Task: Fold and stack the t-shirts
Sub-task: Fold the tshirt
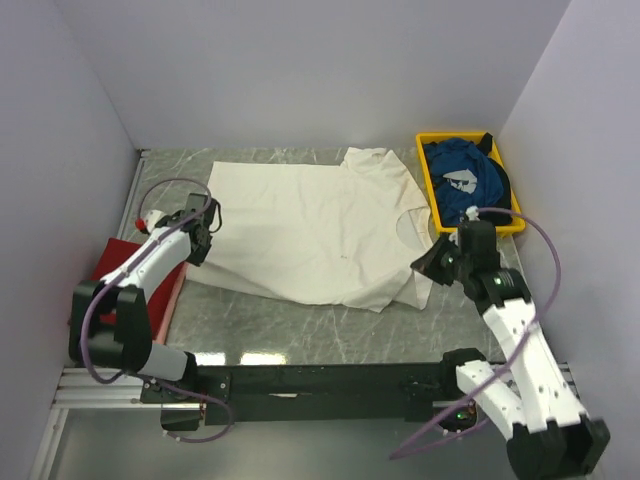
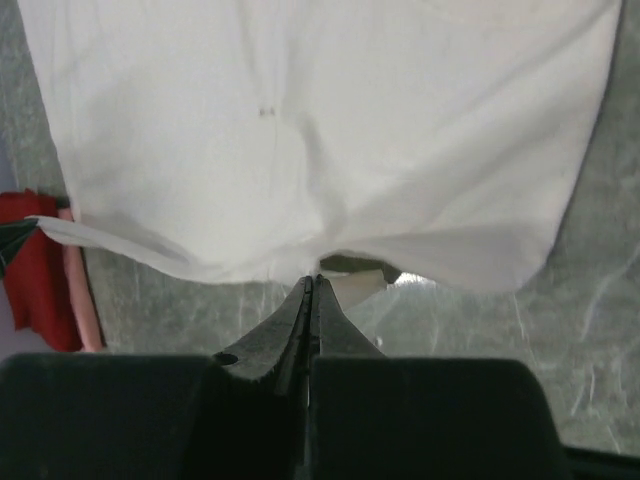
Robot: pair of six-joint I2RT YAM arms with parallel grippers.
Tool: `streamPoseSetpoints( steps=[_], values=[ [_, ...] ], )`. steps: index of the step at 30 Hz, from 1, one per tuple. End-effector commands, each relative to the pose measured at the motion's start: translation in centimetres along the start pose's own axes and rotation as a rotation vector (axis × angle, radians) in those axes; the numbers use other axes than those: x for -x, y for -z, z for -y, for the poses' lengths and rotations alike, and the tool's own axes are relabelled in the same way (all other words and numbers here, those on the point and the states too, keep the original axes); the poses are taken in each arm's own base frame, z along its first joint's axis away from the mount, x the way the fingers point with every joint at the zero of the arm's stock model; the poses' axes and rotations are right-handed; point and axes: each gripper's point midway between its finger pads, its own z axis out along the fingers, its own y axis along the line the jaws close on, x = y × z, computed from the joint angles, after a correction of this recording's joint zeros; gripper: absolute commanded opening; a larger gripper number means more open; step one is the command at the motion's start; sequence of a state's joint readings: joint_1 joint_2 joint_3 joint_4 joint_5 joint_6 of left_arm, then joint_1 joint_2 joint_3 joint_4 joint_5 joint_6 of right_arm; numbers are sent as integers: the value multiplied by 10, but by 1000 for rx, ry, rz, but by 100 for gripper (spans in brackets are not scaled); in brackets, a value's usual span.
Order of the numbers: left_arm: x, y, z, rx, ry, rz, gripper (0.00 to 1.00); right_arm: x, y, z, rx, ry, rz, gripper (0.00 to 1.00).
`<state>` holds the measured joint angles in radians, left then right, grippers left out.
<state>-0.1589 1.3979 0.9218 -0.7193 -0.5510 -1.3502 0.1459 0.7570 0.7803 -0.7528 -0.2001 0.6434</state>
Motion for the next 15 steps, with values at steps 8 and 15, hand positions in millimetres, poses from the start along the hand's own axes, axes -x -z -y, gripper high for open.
streamPoseSetpoints(
  steps=[8,15],
  values=[
    [12,-19,44,51,-34,60,1,92,-82,-33,-56,60,73,0],
    [17,-30,46,65,-11,58,1,111,-117,-36,-72,63,41,0]
  ],
)
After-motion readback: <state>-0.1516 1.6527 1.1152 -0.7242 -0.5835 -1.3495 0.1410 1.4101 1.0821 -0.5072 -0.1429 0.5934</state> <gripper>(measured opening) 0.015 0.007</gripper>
